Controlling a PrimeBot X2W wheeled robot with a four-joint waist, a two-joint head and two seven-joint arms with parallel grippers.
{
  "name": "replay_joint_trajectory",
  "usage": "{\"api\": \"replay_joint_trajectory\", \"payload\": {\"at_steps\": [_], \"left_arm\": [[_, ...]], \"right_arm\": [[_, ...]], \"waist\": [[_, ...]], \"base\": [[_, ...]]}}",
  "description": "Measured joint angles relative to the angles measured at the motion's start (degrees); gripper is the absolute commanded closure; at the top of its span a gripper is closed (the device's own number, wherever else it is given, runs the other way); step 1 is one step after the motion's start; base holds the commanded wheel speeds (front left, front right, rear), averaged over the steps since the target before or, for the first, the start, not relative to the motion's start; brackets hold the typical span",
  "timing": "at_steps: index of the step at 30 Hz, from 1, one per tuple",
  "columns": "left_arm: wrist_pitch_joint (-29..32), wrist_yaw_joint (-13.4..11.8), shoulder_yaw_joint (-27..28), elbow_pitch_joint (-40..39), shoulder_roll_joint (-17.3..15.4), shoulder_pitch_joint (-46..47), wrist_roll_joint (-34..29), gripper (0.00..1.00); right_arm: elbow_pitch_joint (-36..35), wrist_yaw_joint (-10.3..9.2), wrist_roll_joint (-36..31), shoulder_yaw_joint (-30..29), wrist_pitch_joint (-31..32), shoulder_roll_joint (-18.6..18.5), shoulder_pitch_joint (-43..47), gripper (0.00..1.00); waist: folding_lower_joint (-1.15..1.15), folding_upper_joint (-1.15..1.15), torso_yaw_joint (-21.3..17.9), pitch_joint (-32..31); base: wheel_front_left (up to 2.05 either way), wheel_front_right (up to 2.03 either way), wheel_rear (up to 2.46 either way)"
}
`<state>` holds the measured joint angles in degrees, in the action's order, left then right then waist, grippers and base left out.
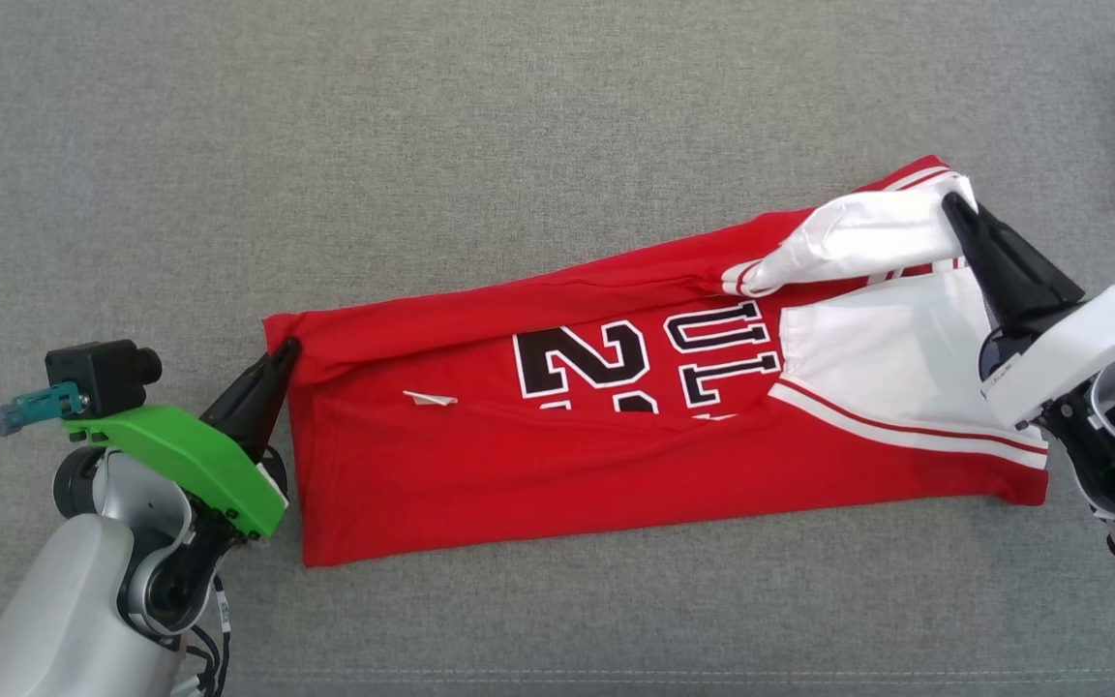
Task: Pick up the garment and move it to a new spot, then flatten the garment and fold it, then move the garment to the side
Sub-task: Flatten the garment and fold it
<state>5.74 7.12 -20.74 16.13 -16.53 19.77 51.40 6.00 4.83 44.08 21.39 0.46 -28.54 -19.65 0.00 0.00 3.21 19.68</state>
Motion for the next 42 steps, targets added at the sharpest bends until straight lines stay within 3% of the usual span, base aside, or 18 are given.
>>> {"api": "replay_joint_trajectory", "payload": {"at_steps": [12,26,42], "left_arm": [[-0.8,-0.1,0.8,-1.8,-0.6,-1.7,0.5,1.0],[-0.8,-0.3,1.6,-4.1,-1.4,-3.7,0.6,1.0],[-1.1,-1.6,1.6,-4.9,-1.6,-7.0,0.9,1.0]], "right_arm": [[-5.0,-1.87,0.0,0.9,-1.8,1.5,5.6,1.0],[-8.6,-4.85,-0.1,-0.9,-2.5,-0.4,10.5,1.0],[-10.1,-5.95,-0.3,0.9,-1.9,-0.5,14.4,1.0]], "waist": [[0.0,0.0,-0.7,-0.7],[0.0,0.0,-1.3,-1.5],[0.0,0.0,-1.3,-0.8]], "base": [[0.0,0.0,0.0],[0.0,0.0,0.0],[0.0,0.0,0.0]]}}
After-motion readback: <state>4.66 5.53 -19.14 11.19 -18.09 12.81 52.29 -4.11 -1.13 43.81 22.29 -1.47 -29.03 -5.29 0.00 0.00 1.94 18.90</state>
